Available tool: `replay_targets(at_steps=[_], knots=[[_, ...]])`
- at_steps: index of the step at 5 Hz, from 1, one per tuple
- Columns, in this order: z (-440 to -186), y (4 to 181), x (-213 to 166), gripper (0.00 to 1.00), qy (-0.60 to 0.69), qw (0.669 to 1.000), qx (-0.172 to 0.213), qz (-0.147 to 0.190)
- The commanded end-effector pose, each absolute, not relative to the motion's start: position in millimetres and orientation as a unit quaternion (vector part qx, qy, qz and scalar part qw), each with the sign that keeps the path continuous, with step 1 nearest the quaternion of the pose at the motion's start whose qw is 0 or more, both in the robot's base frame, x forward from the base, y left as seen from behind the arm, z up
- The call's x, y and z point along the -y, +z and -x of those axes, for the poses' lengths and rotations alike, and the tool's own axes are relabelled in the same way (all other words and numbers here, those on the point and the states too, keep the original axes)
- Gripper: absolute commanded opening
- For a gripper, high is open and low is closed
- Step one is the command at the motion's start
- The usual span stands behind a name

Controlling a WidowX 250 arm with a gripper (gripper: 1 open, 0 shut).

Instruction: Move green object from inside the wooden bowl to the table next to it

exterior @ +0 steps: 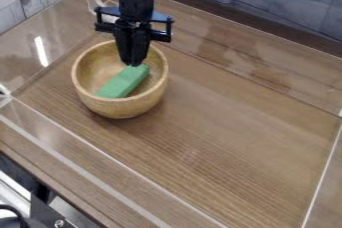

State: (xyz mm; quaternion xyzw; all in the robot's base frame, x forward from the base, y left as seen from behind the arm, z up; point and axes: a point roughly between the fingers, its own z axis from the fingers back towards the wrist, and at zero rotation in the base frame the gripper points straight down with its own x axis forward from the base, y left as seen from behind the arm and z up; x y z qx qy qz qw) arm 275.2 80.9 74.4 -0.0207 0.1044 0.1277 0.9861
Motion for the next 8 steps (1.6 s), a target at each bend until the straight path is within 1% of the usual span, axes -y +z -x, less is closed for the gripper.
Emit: replay_targets(at_steps=[1, 2, 3, 4, 5, 6, 7, 8], knots=[[-277.4, 105.5, -78.2, 1.0, 0.126, 0.99, -0.057, 0.012], [-268.9, 103.0, -69.0, 1.0, 0.122, 0.99, -0.064, 0.01], [-277.3, 95.4, -73.6, 0.0, 0.154, 0.986, -0.065, 0.012], [-285.4, 86.9, -78.7, 0.0, 0.186, 0.98, -0.066, 0.013], [-293.7, 88.8, -81.6, 0.0, 0.212, 0.975, -0.062, 0.021], [-287.2, 85.8, -80.2, 1.0, 0.182, 0.981, -0.066, 0.019], [-281.3, 85.5, -78.8, 1.0, 0.151, 0.986, -0.067, 0.019], [-281.6, 85.6, -85.8, 0.0, 0.175, 0.982, -0.066, 0.023]])
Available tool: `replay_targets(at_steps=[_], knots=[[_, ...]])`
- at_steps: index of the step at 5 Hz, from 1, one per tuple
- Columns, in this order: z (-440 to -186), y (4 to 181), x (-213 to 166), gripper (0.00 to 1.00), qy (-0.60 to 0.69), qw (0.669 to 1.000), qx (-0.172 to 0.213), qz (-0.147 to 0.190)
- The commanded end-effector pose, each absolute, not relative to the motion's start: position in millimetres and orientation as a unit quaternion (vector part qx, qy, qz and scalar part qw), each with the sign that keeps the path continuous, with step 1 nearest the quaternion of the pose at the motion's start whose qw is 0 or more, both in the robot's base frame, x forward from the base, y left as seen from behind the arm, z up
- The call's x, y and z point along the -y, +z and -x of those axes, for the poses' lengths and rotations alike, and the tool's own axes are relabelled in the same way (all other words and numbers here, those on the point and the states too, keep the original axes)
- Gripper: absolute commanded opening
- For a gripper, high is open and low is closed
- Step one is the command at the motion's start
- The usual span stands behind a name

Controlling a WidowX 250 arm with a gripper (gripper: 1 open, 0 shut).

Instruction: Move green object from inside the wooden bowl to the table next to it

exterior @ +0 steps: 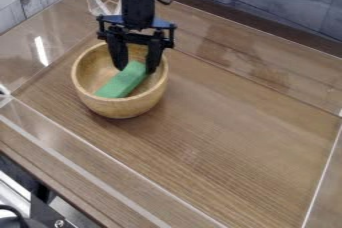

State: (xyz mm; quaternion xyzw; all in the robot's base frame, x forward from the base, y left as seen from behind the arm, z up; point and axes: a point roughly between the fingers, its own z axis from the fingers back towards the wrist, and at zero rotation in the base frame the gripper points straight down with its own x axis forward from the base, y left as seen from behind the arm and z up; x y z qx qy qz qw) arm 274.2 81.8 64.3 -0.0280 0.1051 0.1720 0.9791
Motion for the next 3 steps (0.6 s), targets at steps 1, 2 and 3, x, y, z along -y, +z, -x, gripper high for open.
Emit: replay_targets(at_steps=[1, 2, 3], knots=[[-282.0, 82.9, -93.4, 0.0, 0.199, 0.977, -0.066, 0.025], [-280.3, 102.9, -98.2, 0.0, 0.187, 0.98, -0.062, 0.032], [-276.7, 108.0, -100.9, 1.0, 0.17, 0.983, -0.068, 0.031]])
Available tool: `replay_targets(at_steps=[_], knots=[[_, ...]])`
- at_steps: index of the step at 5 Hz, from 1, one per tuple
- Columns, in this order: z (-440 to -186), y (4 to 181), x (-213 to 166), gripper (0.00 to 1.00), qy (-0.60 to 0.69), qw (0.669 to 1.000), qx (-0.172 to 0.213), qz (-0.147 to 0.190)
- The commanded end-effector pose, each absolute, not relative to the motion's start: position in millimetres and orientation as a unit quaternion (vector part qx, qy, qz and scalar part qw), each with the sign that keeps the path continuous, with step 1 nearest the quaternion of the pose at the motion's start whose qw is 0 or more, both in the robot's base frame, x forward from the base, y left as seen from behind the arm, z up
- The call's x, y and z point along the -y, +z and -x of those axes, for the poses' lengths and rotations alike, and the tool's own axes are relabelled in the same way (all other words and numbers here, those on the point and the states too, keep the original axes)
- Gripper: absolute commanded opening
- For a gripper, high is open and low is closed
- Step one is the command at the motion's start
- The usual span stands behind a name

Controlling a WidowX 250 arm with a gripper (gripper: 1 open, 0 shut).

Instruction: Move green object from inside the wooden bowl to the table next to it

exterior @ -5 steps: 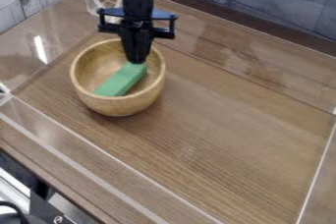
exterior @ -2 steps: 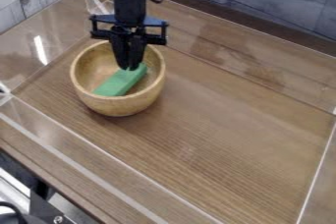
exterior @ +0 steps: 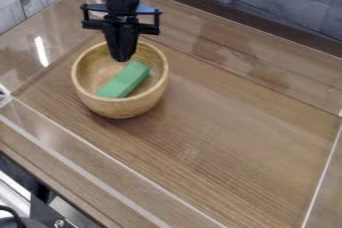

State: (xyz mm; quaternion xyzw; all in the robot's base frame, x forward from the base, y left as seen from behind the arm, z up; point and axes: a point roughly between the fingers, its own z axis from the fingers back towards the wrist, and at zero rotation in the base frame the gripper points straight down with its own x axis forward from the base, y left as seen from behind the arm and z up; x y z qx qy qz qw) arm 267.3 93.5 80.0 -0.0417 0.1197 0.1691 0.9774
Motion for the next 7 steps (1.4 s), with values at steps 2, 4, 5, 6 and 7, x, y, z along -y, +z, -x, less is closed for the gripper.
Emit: replay_targets(at_steps=[2, 4, 5, 6, 7], knots=[[-272.0, 86.1, -111.8, 1.0, 0.108, 0.991, -0.079, 0.022], [-271.4, 65.0, -94.8, 1.0, 0.057, 0.995, -0.08, 0.015], [-272.1, 55.5, -91.4, 1.0, 0.053, 0.995, -0.079, 0.013], [-273.0, 50.2, -87.6, 1.0, 0.031, 0.996, -0.079, 0.011], [-273.4, 47.0, -85.1, 1.0, 0.009, 0.997, -0.079, 0.01]])
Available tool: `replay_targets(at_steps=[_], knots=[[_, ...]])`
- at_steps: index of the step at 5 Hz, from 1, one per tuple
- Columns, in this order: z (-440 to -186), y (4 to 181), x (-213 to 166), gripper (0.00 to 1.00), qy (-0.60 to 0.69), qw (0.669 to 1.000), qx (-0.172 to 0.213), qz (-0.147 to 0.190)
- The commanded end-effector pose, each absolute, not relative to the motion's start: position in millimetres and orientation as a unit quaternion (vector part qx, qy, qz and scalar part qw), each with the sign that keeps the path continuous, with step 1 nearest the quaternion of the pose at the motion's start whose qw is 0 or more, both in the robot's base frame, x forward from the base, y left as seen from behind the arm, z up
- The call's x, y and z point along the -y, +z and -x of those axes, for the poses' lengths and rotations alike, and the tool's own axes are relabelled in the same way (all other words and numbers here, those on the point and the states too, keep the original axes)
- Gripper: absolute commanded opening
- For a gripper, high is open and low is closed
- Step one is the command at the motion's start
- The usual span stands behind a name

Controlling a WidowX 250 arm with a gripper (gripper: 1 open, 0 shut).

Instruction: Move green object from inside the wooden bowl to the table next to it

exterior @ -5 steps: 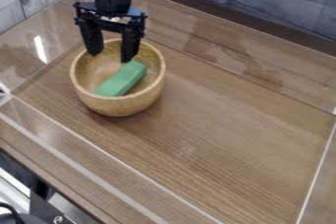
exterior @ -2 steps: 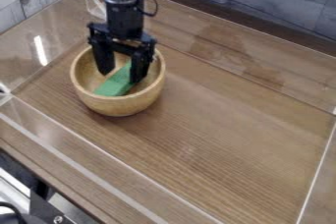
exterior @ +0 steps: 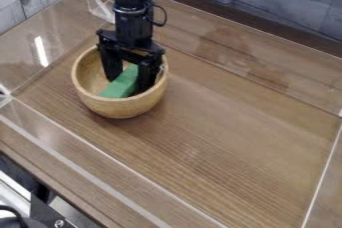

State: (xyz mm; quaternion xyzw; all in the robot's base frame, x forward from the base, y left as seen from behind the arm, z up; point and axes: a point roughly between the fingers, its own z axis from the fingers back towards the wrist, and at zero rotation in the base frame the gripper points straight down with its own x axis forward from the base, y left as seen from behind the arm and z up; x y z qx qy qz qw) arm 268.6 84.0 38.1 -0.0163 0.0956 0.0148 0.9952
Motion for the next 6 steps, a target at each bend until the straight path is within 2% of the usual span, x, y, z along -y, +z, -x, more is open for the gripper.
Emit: replay_targets(at_steps=[1, 2, 3, 4, 5, 6], knots=[[-273.3, 44.8, -82.1, 1.0, -0.013, 0.997, -0.078, 0.01], [-267.1, 45.6, -83.4, 1.0, -0.008, 0.997, -0.078, 0.014], [-260.7, 49.5, -84.4, 0.0, -0.003, 0.997, -0.075, 0.021], [-262.5, 57.6, -84.2, 0.0, 0.006, 0.997, -0.069, 0.034], [-265.6, 65.5, -83.8, 1.0, 0.018, 0.997, -0.063, 0.045], [-273.3, 59.1, -92.1, 1.0, 0.01, 0.997, -0.062, 0.043]])
